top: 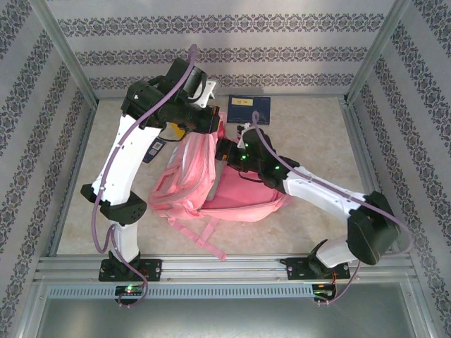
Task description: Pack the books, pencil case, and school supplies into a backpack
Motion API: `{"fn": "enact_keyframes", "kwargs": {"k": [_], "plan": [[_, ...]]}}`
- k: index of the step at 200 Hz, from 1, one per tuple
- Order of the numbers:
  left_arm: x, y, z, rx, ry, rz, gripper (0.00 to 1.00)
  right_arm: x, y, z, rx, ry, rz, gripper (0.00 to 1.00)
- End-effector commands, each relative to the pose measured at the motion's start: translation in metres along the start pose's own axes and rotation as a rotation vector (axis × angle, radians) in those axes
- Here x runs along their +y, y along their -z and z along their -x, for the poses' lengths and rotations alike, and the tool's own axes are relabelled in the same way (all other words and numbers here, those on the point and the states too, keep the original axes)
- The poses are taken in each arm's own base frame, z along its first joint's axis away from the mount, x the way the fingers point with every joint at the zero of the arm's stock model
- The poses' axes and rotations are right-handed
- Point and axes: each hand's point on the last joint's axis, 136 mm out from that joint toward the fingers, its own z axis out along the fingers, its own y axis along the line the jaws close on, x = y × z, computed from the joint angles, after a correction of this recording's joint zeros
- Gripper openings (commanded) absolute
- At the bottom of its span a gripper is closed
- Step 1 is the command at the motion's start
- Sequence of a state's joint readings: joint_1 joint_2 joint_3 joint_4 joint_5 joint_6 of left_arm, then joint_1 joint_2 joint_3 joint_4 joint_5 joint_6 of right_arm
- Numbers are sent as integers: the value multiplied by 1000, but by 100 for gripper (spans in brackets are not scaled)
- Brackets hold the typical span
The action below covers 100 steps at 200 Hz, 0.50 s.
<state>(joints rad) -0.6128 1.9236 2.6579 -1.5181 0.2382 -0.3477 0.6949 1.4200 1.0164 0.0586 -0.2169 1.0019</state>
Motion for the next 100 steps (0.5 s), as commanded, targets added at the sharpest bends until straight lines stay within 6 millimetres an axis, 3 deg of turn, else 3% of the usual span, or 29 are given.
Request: {"fn": "enact_keyframes", "kwargs": {"k": [1,14,35,82,100], "plan": [[-18,11,36,-151,-17,-88,0,-5,33,1,-2,106,-30,74],[-22,1,35,-135,-5,-108,0,-13,48,0,-6,119,-55,71],[-31,-15,34,-126,14,-147,0,-29,69,1,-15,107,-70,55],[-30,-59,16,-76,101,-195,0,-60,103,5,-29,73,-103,0],[-25,-76,3,-64,143,-213,0,-74,116,6,-44,59,-130,0]]}}
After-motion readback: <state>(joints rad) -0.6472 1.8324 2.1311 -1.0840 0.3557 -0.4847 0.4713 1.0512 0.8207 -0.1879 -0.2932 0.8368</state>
